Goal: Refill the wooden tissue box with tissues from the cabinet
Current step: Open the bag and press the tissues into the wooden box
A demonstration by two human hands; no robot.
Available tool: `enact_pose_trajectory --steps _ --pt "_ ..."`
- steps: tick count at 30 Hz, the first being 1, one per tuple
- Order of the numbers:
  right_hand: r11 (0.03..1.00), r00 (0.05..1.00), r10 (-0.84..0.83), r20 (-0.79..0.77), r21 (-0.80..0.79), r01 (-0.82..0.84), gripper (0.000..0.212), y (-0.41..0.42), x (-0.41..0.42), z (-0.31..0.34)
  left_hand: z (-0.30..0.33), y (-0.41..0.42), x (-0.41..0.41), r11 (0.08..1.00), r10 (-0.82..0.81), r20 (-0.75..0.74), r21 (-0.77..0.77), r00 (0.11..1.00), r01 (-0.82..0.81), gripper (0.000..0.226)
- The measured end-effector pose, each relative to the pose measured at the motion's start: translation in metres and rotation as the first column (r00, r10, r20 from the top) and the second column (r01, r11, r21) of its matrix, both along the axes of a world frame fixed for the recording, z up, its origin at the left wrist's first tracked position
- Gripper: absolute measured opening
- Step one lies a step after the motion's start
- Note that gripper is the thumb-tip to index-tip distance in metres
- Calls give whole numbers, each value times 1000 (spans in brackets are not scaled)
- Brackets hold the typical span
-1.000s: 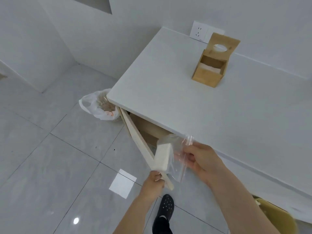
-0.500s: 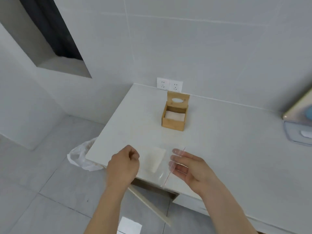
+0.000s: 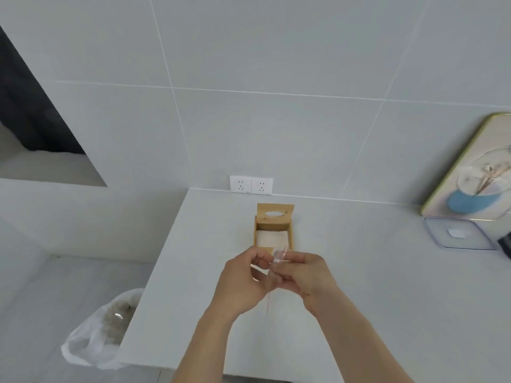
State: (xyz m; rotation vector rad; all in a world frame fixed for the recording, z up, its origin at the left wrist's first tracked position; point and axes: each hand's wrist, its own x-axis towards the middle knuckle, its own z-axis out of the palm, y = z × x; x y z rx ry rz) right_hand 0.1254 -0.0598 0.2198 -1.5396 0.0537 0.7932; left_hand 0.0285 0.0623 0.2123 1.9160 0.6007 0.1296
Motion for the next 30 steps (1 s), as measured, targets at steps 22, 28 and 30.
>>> enact_pose_trajectory --steps 22,28,30 --pt "991 986 -130 -101 21 133 33 51 47 -6 -3 62 56 970 -127 -22 -213 992 120 28" --pt "993 985 -62 -160 92 77 36 39 59 -10 2 56 67 939 -73 -67 -342 995 45 23" --pt "989 982 -27 -188 140 54 37 33 63 -11 3 56 68 914 -70 -72 -405 995 35 23"
